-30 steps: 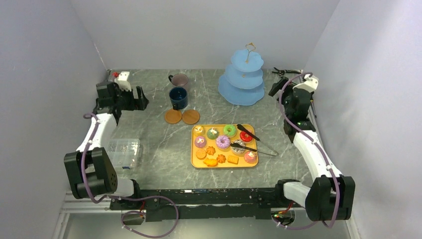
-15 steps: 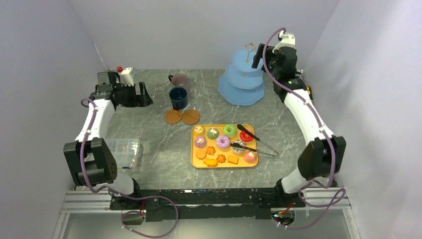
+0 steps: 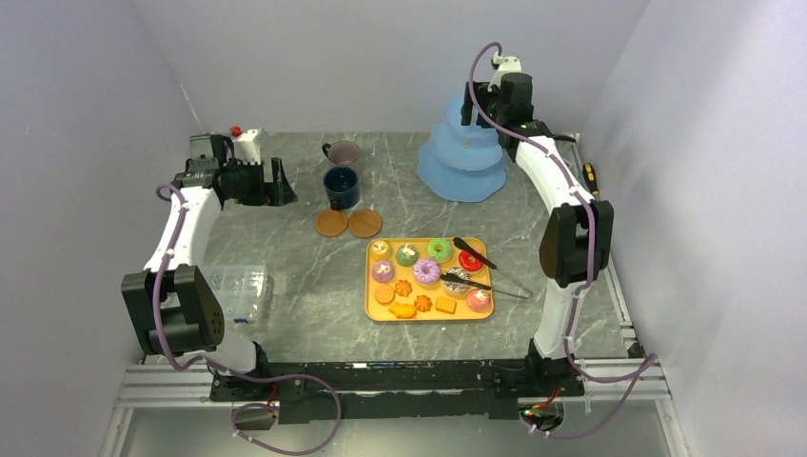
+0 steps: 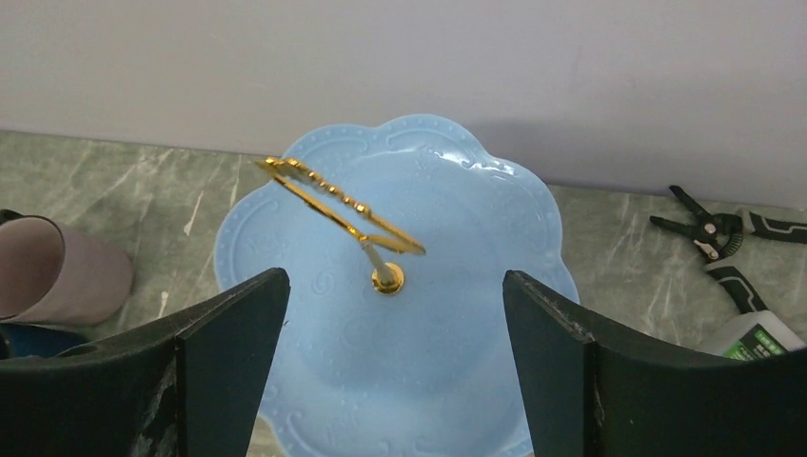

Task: Serve the afternoon tea

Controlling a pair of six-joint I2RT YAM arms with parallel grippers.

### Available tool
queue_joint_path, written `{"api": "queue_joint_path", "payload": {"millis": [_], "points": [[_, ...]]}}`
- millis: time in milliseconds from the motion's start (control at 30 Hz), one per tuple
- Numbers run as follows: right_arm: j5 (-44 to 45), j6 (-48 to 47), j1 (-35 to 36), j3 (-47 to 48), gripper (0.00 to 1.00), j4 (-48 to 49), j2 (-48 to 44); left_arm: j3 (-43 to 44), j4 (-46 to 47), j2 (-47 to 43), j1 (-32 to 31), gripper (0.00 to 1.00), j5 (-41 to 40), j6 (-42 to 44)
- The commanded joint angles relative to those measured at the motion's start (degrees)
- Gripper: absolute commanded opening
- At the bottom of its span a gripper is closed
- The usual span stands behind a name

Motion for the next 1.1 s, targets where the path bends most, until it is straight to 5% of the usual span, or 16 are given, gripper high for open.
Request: {"api": "queue_joint_path", "payload": {"millis": [0, 533, 700, 1067], "points": [[-0.41, -0.63, 0.09, 5.74, 0.85, 2.26, 2.1, 3.63, -0.85, 0.05, -0.43, 0.94, 2.84, 1.28], [4.78, -3.88, 3.51, 6.66, 0.34, 9.16, 5.6, 3.77, -1.39, -0.6, -2.28, 0.91, 4.21, 2.92], [4.05, -2.96, 4.15, 4.85, 0.11, 9.39, 4.14, 3.32, -0.99, -1.02, -2.83, 0.9, 4.1, 2.89], [-0.3, -2.09, 7.99, -4.89, 0.02, 13.91, -3.51, 1.43, -0.95, -3.4, -5.43, 0.9, 2.52, 3.75]]}}
